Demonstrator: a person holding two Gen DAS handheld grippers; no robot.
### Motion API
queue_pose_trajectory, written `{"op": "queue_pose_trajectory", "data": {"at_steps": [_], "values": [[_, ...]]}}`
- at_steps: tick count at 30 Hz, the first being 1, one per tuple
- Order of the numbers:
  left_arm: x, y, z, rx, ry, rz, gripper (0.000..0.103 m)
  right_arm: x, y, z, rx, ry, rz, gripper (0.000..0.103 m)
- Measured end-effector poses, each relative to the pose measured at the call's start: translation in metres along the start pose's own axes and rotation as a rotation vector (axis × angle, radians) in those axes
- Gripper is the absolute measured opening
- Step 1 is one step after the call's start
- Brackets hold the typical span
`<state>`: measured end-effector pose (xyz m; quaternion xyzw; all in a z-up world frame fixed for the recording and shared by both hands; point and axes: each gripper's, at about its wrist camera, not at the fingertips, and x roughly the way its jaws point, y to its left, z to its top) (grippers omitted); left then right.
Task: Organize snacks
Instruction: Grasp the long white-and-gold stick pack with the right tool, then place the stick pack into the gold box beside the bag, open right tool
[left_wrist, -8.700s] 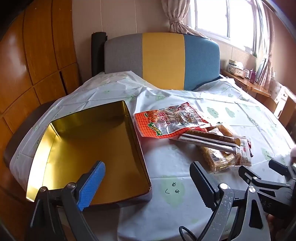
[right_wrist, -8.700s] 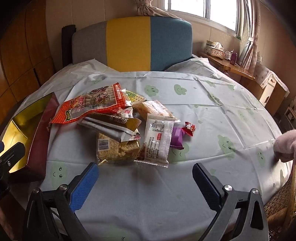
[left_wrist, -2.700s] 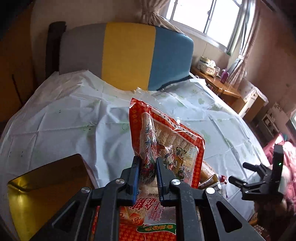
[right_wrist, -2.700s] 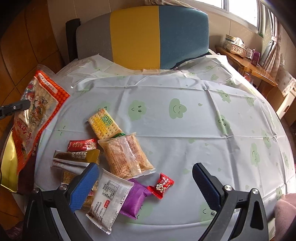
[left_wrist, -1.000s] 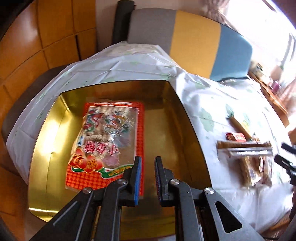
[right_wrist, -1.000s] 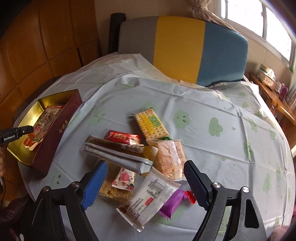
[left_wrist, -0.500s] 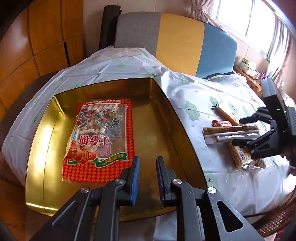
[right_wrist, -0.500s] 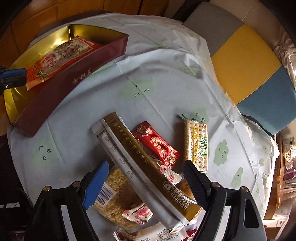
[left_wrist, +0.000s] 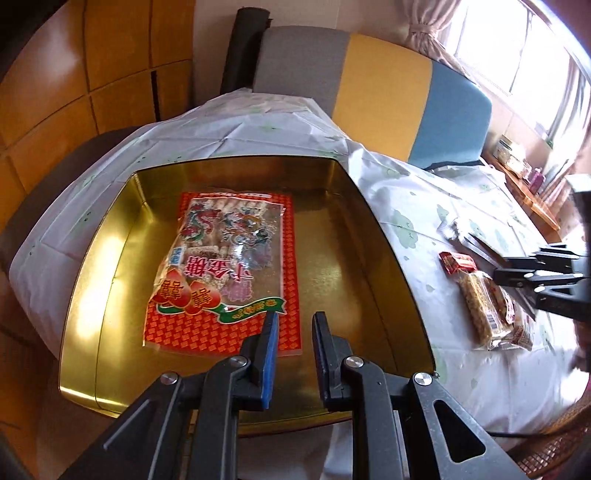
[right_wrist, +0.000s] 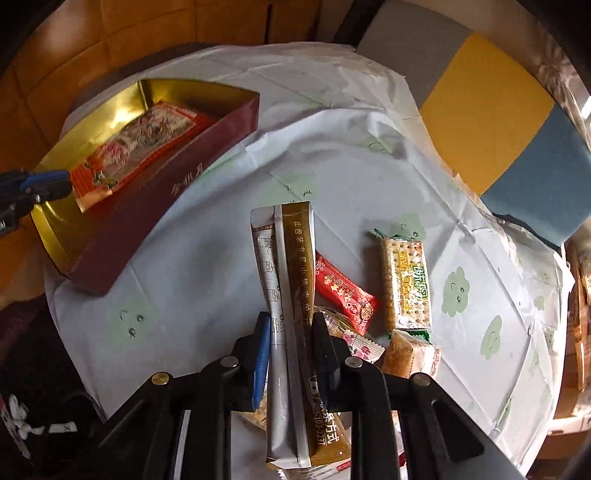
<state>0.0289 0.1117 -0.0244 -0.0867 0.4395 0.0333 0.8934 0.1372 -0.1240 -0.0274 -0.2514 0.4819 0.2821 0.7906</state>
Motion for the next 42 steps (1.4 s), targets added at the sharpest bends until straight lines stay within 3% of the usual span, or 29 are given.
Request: {"op": "queue_pose_trajectory", "data": {"at_steps": [7,11,13,15,17,21,25,35,42], "values": [[-0.001,0.015,-0.002,-0.050,0.002,0.025,0.019,-0.032,0.022,0.028,0.242,-0.148,0.176,0.021],[-0.001,0.024,-0.006,-0.070,0.005,0.040,0.019,-0.029,0.047,0.060,0.356,-0.167,0.290,0.022],[-0.001,0.028,-0.008,-0.082,0.011,0.046,0.019,-0.019,0.059,0.078,0.405,-0.152,0.304,0.022],[-0.001,0.032,-0.010,-0.091,0.014,0.055,0.021,-0.007,0.068,0.095,0.460,-0.150,0.335,0.028],[-0.002,0.037,-0.011,-0.104,0.015,0.060,0.022,0.003,0.073,0.107,0.508,-0.142,0.347,0.043],[0.000,0.046,-0.012,-0.129,0.022,0.066,0.022,0.010,0.081,0.108,0.490,-0.141,0.310,0.044],[0.003,0.049,-0.013,-0.151,0.035,0.074,0.022,0.004,0.079,0.085,0.437,-0.163,0.256,0.044],[-0.006,0.026,-0.009,-0.063,-0.003,0.079,0.025,-0.024,0.071,0.020,0.280,-0.226,0.057,0.044],[-0.011,-0.001,-0.007,0.018,-0.027,0.070,0.026,-0.040,0.042,-0.030,0.289,-0.218,-0.065,0.044]]}}
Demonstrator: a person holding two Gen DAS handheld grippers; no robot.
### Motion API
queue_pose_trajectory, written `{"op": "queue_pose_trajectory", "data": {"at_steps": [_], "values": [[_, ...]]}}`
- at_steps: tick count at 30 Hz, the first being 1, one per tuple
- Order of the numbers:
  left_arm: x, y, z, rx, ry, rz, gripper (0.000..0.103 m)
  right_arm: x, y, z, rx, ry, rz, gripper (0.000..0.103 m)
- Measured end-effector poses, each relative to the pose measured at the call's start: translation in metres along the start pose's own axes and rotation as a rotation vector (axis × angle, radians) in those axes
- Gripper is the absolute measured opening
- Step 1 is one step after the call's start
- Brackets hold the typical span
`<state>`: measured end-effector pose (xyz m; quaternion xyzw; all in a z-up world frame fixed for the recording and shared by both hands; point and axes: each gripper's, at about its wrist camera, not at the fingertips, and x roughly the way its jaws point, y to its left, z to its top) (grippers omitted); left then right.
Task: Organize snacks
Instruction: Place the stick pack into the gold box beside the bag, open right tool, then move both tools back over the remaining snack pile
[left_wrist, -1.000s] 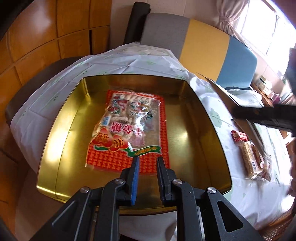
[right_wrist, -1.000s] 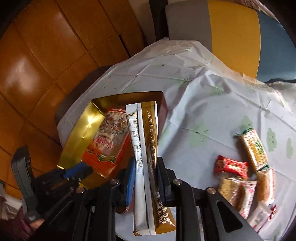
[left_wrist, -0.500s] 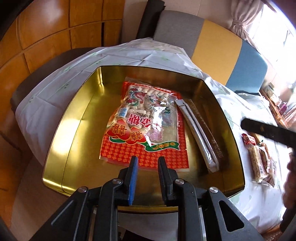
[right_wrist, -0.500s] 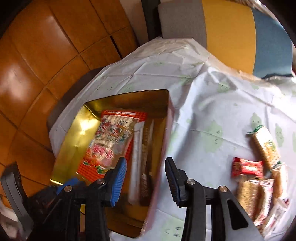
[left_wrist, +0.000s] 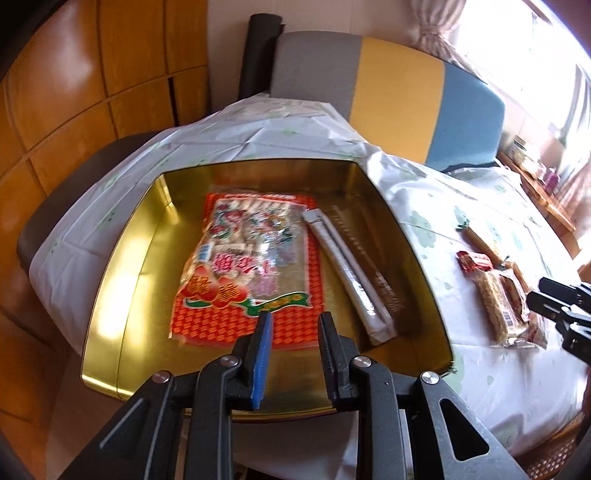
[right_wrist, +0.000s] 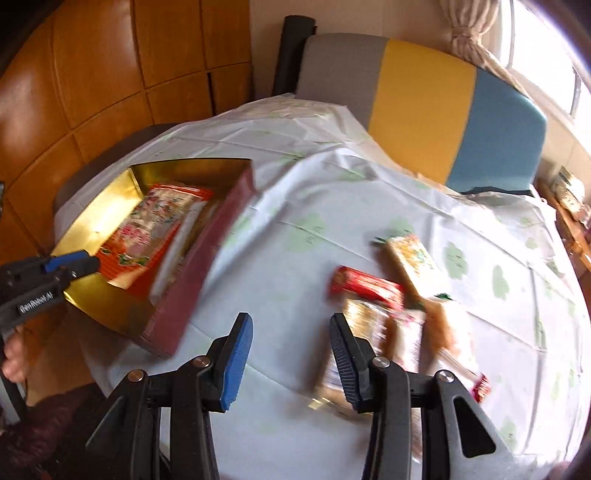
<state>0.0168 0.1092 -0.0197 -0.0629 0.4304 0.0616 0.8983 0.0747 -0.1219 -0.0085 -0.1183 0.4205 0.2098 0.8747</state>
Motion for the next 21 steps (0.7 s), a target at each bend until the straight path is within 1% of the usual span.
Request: {"op": "queue_pose_trajectory", "data": {"at_steps": [6,11,14,15,16,17,19,21], "values": [[-0.002,-0.026,0.002,0.067,-0.009,-0.022,0.026,-0.018,-0.056,-0.025,0.073,0.010,-0.118,0.044],[-0.002,-0.048,0.005,0.121,-0.018,-0.025,0.026,-0.031,-0.109,-0.042,0.181,0.003,-0.243,0.047],[-0.002,-0.063,0.007,0.155,-0.015,-0.030,0.026,-0.036,-0.136,-0.047,0.309,-0.016,-0.263,0.047],[-0.002,-0.069,0.009,0.172,-0.017,-0.037,0.026,-0.038,-0.143,-0.048,0.344,-0.024,-0.286,0.047],[-0.002,-0.074,0.010,0.186,-0.017,-0.047,0.027,-0.038,-0.148,-0.049,0.370,-0.026,-0.309,0.047],[-0.002,-0.080,0.011,0.199,-0.015,-0.057,0.027,-0.039,-0.153,-0.049,0.388,-0.025,-0.315,0.047],[-0.002,-0.090,0.012,0.216,-0.009,-0.077,0.030,-0.039,-0.160,-0.050,0.422,-0.025,-0.301,0.048],[0.000,-0.101,0.013,0.228,0.005,-0.105,0.030,-0.037,-0.165,-0.053,0.452,-0.008,-0.305,0.050]]}}
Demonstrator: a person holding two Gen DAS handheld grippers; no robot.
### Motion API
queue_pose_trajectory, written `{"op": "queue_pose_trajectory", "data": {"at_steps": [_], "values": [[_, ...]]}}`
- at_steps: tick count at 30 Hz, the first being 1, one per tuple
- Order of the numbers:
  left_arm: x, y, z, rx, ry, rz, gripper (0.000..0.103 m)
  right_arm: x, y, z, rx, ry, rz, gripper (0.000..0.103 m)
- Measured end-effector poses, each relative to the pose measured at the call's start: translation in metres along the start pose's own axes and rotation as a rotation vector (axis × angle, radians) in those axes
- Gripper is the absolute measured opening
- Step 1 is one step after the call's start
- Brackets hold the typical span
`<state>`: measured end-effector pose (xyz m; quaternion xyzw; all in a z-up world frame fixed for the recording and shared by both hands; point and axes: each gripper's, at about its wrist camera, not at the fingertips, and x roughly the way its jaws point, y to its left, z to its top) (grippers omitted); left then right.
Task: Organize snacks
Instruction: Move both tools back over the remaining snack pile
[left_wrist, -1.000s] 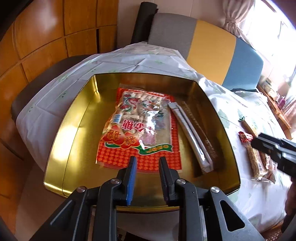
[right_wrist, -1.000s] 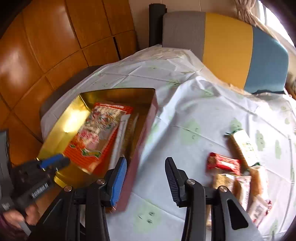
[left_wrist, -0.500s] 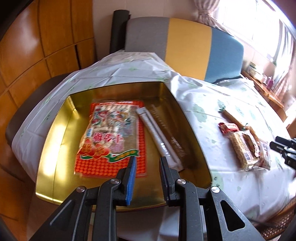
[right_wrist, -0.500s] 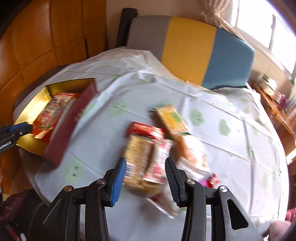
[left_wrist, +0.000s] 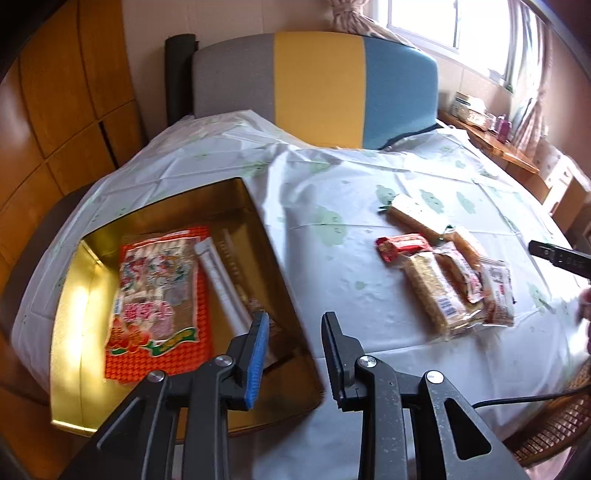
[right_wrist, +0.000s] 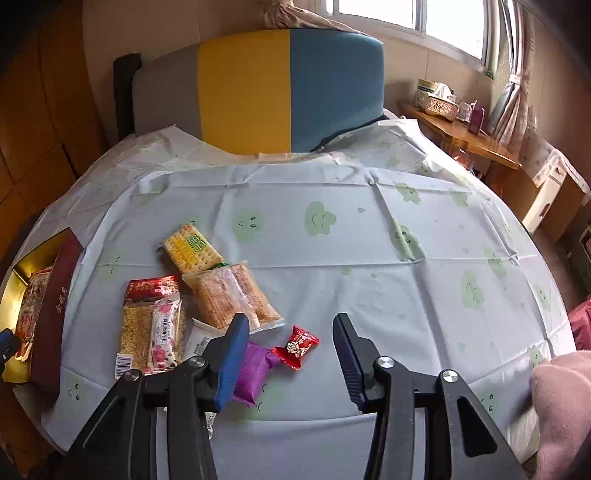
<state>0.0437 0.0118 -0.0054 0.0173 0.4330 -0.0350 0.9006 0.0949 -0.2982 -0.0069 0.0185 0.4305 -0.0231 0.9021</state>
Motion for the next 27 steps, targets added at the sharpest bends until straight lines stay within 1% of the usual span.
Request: {"op": "queue_pose_trajectory", "data": {"at_steps": [7,9,12,14,16,18,19,22,25,27], "values": [[0.012,-0.032,0.012,0.055,0.043,-0.077,0.032,0.023,-0.029,-0.007,0.149,0.140,-0.046,0.050],[0.016,-0.038,0.015,0.059,0.057,-0.095,0.032,0.026,-0.034,-0.009,0.175,0.153,-0.044,0.051],[0.027,-0.048,0.019,0.052,0.094,-0.135,0.032,0.028,-0.034,-0.010,0.194,0.162,-0.015,0.050],[0.034,-0.054,0.021,0.053,0.117,-0.144,0.032,0.029,-0.033,-0.011,0.202,0.166,0.008,0.050],[0.038,-0.061,0.021,0.066,0.124,-0.156,0.032,0.028,-0.028,-0.011,0.194,0.164,0.052,0.050],[0.043,-0.069,0.021,0.089,0.128,-0.147,0.032,0.025,-0.020,-0.011,0.171,0.149,0.086,0.050],[0.047,-0.073,0.021,0.093,0.136,-0.141,0.032,0.024,-0.016,-0.011,0.156,0.143,0.092,0.050],[0.059,-0.081,0.023,0.092,0.166,-0.156,0.032,0.023,-0.007,-0.012,0.119,0.148,0.113,0.050],[0.068,-0.087,0.024,0.100,0.172,-0.140,0.032,0.014,0.003,-0.010,0.076,0.106,0.145,0.051],[0.069,-0.088,0.022,0.095,0.175,-0.145,0.032,0.008,0.014,-0.008,0.022,0.090,0.210,0.050]]}}
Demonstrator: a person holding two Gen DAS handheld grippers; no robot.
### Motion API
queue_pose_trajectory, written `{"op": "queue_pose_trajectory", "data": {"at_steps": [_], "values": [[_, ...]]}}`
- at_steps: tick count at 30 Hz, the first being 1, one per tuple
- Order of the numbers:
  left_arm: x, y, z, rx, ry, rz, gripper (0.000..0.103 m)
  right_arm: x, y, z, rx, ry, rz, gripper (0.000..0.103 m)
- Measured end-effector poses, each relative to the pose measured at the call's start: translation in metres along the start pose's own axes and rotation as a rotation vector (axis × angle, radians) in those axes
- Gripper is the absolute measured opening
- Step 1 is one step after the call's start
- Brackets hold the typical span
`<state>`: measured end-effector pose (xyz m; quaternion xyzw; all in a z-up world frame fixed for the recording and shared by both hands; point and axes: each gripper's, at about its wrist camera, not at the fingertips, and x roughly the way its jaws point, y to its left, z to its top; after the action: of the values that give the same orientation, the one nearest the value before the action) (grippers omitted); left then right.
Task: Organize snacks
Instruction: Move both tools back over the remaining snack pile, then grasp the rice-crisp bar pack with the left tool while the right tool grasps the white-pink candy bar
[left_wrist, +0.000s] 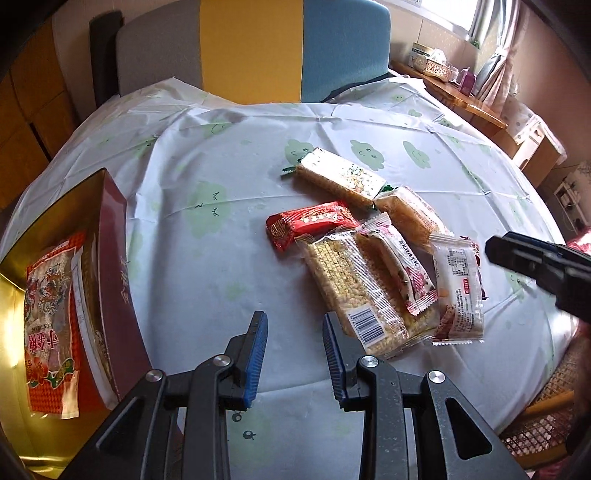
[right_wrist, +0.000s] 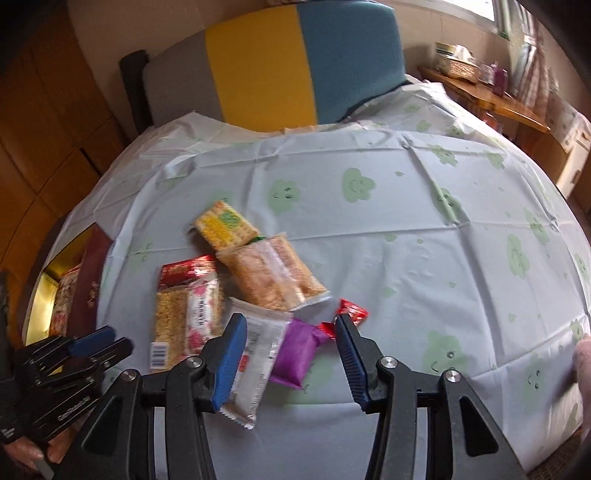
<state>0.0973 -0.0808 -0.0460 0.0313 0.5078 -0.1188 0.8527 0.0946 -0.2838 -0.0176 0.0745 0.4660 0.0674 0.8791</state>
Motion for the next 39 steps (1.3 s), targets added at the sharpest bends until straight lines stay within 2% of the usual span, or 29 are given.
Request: {"op": "queue_pose_trajectory", "data": {"at_steps": [2,7,9,13,15,16,17,21,23,25,29,31,34,36,39], "values": [[0.000,-0.001,-0.003,0.001,0.003,-0.010,0.032,0.003,0.016,0.001,-0.064,0.025,0.046,0.050],[-0.003,-0.001,-0.011,0.020,-0.008,0.007,0.032,0.025,0.058,0.001,-0.248,0.105,0.050,0.050],[-0.002,0.003,-0.012,0.003,-0.005,0.006,0.032,0.035,0.065,0.004,-0.278,0.133,0.044,0.050],[0.000,0.009,-0.016,-0.021,0.005,0.006,0.032,0.059,0.073,0.012,-0.303,0.197,0.112,0.050],[0.000,0.011,-0.017,-0.019,0.007,0.008,0.032,0.072,0.075,0.012,-0.330,0.223,0.096,0.050],[0.000,0.012,-0.018,-0.019,0.007,0.011,0.033,0.077,0.075,0.012,-0.336,0.232,0.086,0.041],[0.000,0.013,-0.018,-0.019,0.007,0.012,0.033,0.079,0.074,0.012,-0.341,0.232,0.098,0.022],[0.006,0.013,-0.015,-0.031,0.022,0.001,0.035,0.066,0.050,0.021,-0.254,0.155,0.095,0.022],[0.010,0.011,-0.011,-0.033,0.038,-0.006,0.041,0.053,0.036,0.035,-0.198,0.080,0.078,0.022],[0.013,0.007,-0.004,-0.041,0.040,-0.018,0.050,0.047,0.020,0.042,-0.141,0.049,0.017,0.022],[0.020,-0.005,0.015,-0.044,0.039,-0.011,0.058,0.063,-0.009,0.045,-0.041,0.143,-0.112,0.022],[0.025,-0.011,0.024,-0.051,0.056,-0.045,0.067,0.065,-0.016,0.046,-0.009,0.163,-0.111,0.022],[0.021,-0.017,0.033,-0.071,0.045,-0.061,0.067,0.062,-0.016,0.048,-0.016,0.151,-0.107,0.022],[0.018,-0.014,0.036,-0.101,0.028,-0.055,0.075,0.062,-0.018,0.048,-0.006,0.160,-0.115,0.022],[0.022,-0.016,0.041,-0.155,0.066,-0.105,0.077,0.062,-0.024,0.052,0.038,0.149,-0.113,0.022]]}}
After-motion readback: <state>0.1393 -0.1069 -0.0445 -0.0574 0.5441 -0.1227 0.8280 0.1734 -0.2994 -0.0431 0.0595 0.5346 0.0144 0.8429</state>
